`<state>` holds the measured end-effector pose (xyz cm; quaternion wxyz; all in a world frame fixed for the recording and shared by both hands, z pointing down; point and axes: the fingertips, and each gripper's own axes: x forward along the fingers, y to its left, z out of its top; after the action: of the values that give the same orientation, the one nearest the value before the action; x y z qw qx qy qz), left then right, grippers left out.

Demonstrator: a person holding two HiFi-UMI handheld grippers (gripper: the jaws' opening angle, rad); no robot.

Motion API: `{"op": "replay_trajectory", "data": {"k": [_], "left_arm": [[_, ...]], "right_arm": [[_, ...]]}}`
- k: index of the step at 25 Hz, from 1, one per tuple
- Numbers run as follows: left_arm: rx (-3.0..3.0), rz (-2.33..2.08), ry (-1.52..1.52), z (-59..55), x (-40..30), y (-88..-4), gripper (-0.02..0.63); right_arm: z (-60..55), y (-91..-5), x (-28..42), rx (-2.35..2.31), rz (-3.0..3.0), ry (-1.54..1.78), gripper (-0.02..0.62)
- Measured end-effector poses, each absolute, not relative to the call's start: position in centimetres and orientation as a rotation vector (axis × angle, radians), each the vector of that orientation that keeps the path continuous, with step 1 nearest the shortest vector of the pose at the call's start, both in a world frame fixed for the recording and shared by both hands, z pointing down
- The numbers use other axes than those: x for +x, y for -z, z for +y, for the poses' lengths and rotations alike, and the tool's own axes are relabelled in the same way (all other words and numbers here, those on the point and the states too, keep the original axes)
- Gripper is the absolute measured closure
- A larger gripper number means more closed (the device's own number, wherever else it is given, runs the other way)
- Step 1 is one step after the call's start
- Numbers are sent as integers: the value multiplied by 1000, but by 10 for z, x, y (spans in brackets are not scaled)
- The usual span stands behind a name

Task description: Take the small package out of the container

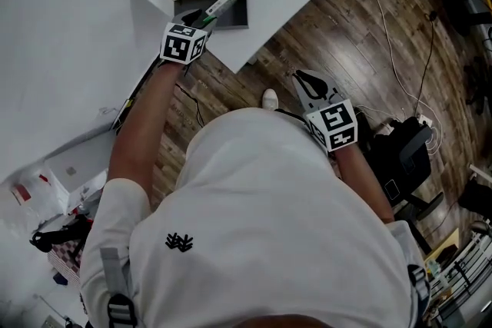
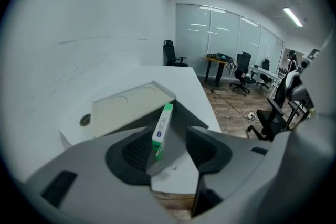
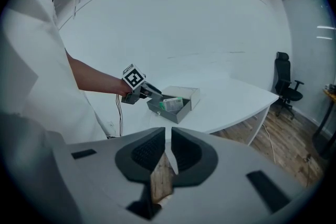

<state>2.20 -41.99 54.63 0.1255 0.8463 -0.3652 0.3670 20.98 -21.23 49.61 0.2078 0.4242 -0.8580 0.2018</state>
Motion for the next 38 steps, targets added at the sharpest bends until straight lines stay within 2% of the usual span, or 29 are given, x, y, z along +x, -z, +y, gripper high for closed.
{"op": "replay_trajectory", "data": {"k": [5, 13, 22, 30, 38], "left_arm": [[2418, -1040, -1173, -440, 23, -568, 383], [2382, -1005, -1277, -450, 35, -589, 383], [2340, -1031, -1365, -453, 36, -600, 495], [2399, -1018, -1341, -447, 38, -586, 506], [2481, -1054, -1191, -433, 30, -546, 508]], "right_arm": [[-219, -498, 225, 1195, -2381, -577, 558], [-227, -503, 249, 1223, -2362, -596, 558], [-224, -506, 259, 1233, -2355, -612, 558], [-220, -508, 255, 1231, -2356, -614, 558], [-216, -503, 228, 1178, -2381, -584, 558]]}}
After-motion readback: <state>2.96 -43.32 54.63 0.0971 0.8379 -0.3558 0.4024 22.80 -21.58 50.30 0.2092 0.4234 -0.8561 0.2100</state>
